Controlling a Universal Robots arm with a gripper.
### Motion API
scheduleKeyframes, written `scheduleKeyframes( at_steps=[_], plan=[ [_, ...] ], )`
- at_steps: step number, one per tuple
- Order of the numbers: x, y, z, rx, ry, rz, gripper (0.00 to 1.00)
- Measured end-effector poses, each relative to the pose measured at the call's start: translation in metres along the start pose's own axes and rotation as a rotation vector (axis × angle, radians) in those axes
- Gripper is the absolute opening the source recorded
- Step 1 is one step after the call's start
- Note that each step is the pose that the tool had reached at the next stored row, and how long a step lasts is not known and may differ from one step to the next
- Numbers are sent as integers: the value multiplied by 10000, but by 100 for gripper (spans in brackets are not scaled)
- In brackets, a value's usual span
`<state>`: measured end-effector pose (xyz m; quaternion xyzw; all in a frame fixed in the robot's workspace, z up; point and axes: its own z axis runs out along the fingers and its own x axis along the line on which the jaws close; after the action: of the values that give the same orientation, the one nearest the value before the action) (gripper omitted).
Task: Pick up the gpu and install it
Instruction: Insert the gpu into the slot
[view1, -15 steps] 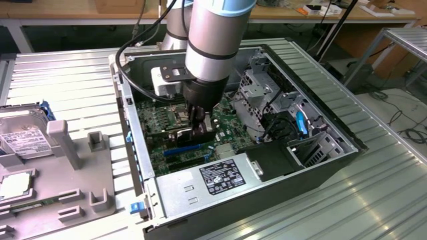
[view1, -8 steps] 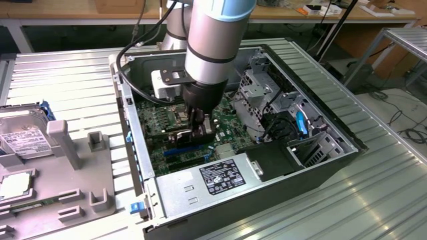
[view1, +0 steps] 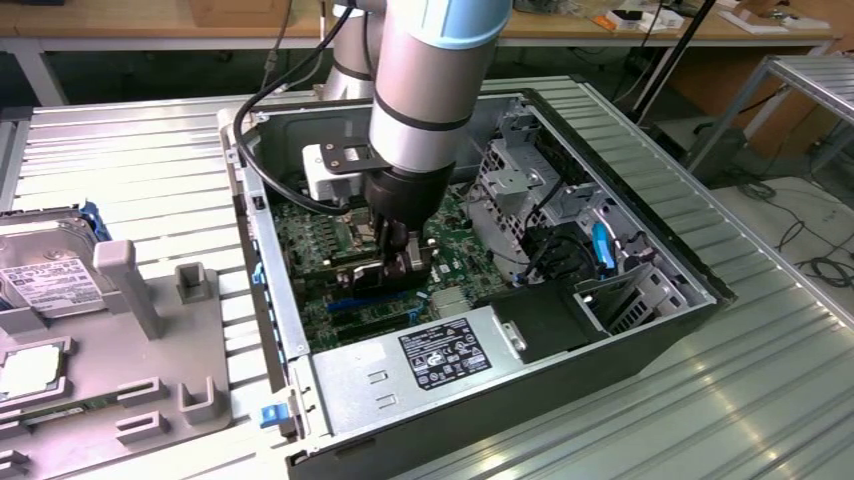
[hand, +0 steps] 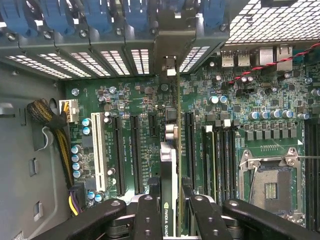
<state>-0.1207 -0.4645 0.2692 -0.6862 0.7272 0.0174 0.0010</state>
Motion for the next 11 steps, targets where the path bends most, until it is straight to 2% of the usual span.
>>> scheduleKeyframes(
  at_steps=[11],
  plan=[
    [-27, 1, 1, -1, 1, -25, 27]
  ],
)
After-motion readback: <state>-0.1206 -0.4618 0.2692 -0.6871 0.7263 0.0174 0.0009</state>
